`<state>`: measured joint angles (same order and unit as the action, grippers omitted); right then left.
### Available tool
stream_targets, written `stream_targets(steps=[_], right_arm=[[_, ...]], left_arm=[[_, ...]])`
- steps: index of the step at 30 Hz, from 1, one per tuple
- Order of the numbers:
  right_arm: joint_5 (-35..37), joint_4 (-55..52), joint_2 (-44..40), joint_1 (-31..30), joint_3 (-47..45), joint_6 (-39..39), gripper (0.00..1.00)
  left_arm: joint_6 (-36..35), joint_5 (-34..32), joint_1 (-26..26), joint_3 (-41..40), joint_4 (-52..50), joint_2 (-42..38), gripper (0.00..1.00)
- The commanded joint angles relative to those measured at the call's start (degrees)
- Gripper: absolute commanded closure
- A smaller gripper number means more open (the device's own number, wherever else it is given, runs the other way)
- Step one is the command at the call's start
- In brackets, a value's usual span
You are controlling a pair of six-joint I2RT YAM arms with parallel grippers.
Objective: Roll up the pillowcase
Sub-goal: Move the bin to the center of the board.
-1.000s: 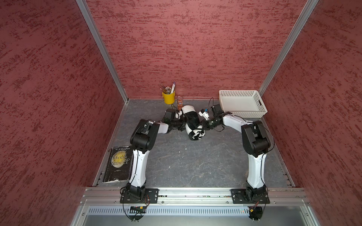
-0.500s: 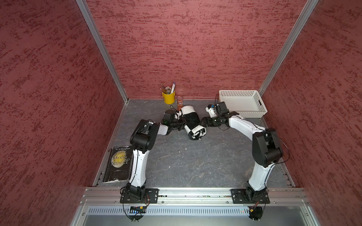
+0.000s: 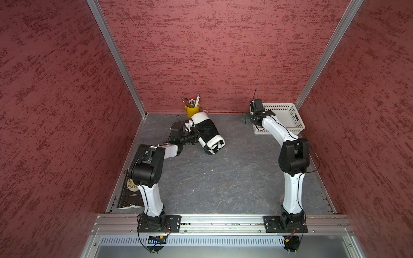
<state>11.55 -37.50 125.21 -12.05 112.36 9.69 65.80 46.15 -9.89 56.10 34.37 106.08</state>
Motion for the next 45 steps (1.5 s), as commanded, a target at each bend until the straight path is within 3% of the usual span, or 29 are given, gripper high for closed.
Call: stream_targets(steps=[1,6,13,18,23,25,28,31,37,45], right_arm=[[-1.0,-6.5,3.7,0.5,4.9,0.7,0.01],[-12.0,-5.2,5.1,-0.3,4.6,2.4,0.02],[-18.7,-3.2,3.7,-6.0,2.6,8.5,0.02],[-21.1,2.7,2.9,-14.3,0.8,16.0,0.01],[-25.5,8.6,8.3,-20.5,7.7,24.9,0.02],[-25.7,7.4,10.4,-22.2,13.0,24.8,0.02],[-23.0,5.9,9.4,-22.7,15.8,22.9,0.02],[-20.2,6.0,4.2,-21.5,12.1,19.7,0.02],[-17.6,11.0,-12.7,-16.8,-5.8,15.6,0.01],[-11.1,12.8,-35.0,-11.1,-26.8,12.6,0.02]], left_arm=[[0.2,1.0,2.3,-1.9,2.7,-5.2,0.72],[-0.4,1.6,6.7,-4.5,-1.1,-12.7,0.72],[-2.3,3.3,13.1,-6.5,-8.1,-21.6,0.72],[-2.4,4.5,18.2,-9.2,-10.6,-27.4,0.72],[-2.8,5.5,21.1,-11.2,-13.6,-32.2,0.72],[-3.0,4.8,21.0,-11.6,-14.9,-33.5,0.73],[-2.0,2.3,18.9,-12.2,-14.7,-34.6,0.74],[-1.4,-3.1,14.5,-12.4,-14.5,-35.4,0.75],[-1.3,-17.2,2.8,-10.7,-11.5,-33.0,0.75],[0.1,-32.5,-11.3,-3.2,3.7,-17.7,0.76]])
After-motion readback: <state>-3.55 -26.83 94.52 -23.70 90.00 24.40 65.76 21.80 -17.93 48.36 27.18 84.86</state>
